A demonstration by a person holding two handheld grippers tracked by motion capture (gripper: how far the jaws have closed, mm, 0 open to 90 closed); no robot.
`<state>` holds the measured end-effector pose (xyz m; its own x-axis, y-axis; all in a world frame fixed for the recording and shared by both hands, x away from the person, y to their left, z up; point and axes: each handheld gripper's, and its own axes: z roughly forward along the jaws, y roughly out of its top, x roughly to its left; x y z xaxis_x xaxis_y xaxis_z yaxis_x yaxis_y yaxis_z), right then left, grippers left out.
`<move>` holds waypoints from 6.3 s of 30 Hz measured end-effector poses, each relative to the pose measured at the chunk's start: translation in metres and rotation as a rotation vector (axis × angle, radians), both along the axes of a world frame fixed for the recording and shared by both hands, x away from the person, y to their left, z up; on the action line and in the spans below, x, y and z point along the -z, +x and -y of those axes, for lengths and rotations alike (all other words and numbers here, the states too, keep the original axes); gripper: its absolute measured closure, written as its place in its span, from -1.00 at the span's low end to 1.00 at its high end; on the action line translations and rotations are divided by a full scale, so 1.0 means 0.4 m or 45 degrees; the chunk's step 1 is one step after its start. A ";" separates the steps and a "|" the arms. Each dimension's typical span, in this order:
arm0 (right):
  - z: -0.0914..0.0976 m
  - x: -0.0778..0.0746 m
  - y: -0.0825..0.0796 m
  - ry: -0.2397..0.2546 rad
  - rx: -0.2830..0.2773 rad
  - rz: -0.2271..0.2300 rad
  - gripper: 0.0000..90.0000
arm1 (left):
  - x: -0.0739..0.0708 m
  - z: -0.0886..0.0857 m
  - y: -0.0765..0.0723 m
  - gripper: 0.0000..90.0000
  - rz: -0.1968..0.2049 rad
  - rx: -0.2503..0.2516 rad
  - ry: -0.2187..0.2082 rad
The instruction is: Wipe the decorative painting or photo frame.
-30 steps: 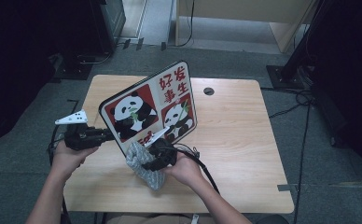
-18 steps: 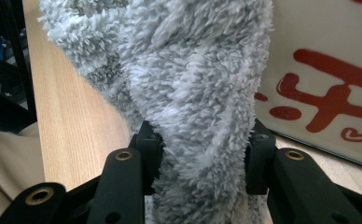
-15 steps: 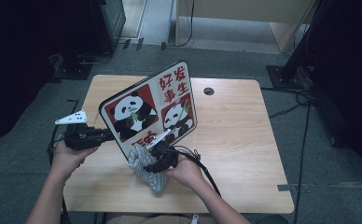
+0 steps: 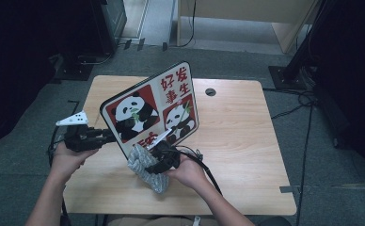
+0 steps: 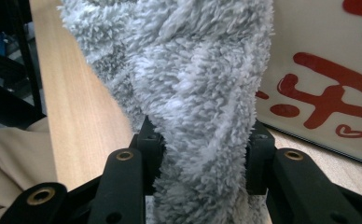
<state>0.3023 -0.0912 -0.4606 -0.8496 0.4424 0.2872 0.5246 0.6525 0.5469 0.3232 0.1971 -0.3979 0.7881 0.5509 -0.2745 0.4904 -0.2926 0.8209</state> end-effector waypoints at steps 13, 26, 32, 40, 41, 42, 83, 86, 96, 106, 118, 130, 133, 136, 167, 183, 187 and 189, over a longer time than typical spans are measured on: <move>-0.006 -0.088 -0.014 0.093 -0.016 0.019 0.36 | -0.002 -0.019 -0.002 0.23 0.011 -0.034 0.008; -0.049 -0.157 -0.028 0.141 -0.064 0.051 0.36 | -0.002 -0.059 0.004 0.15 0.017 -0.069 0.011; -0.073 -0.191 -0.032 0.166 -0.078 0.064 0.36 | 0.002 -0.073 0.004 0.13 0.017 -0.084 0.019; -0.125 -0.254 -0.030 0.207 -0.103 0.091 0.36 | 0.011 -0.097 -0.005 0.11 0.018 -0.115 0.019; -0.125 -0.254 -0.030 0.207 -0.103 0.091 0.36 | 0.011 -0.097 -0.005 0.10 0.018 -0.115 0.019; -0.138 -0.270 -0.026 0.215 -0.101 0.089 0.36 | 0.011 -0.102 -0.008 0.10 0.015 -0.123 0.012; -0.228 -0.442 0.051 0.342 0.004 0.097 0.35 | 0.013 -0.121 -0.026 0.09 0.037 -0.139 -0.031; -0.225 -0.437 0.051 0.340 0.006 0.098 0.35 | 0.013 -0.121 -0.026 0.09 0.040 -0.138 -0.032; -0.216 -0.413 0.048 0.324 0.014 0.067 0.35 | 0.015 -0.118 -0.025 0.08 0.037 -0.135 -0.032; -0.209 -0.390 0.049 0.307 0.010 0.045 0.35 | 0.016 -0.119 -0.025 0.07 0.044 -0.129 -0.031; -0.204 -0.360 0.045 0.297 0.007 0.040 0.35 | 0.017 -0.118 -0.026 0.07 0.045 -0.128 -0.031; -0.198 -0.321 0.037 0.274 -0.007 0.042 0.35 | 0.018 -0.122 -0.025 0.07 0.048 -0.134 -0.030; -0.194 -0.304 0.032 0.272 -0.019 0.045 0.35 | 0.019 -0.122 -0.025 0.07 0.048 -0.134 -0.028; -0.191 -0.292 0.027 0.265 -0.033 0.063 0.35 | 0.019 -0.121 -0.025 0.07 0.045 -0.134 -0.027; -0.162 -0.187 0.010 0.255 -0.008 0.003 0.35 | 0.019 -0.121 -0.024 0.06 0.052 -0.133 -0.025; -0.151 -0.139 0.002 0.239 0.007 -0.026 0.36 | 0.018 -0.119 -0.024 0.06 0.055 -0.131 -0.019; -0.148 -0.129 0.000 0.237 0.014 -0.036 0.36 | 0.017 -0.118 -0.025 0.06 0.056 -0.133 -0.022; -0.146 -0.123 0.000 0.234 0.011 -0.034 0.36 | 0.016 -0.118 -0.025 0.06 0.055 -0.134 -0.020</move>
<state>0.3022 -0.0329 -0.4113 -0.8369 0.3877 0.3865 0.5458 0.5381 0.6423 0.3133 0.2444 -0.4044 0.7376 0.6270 -0.2508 0.4818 -0.2285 0.8459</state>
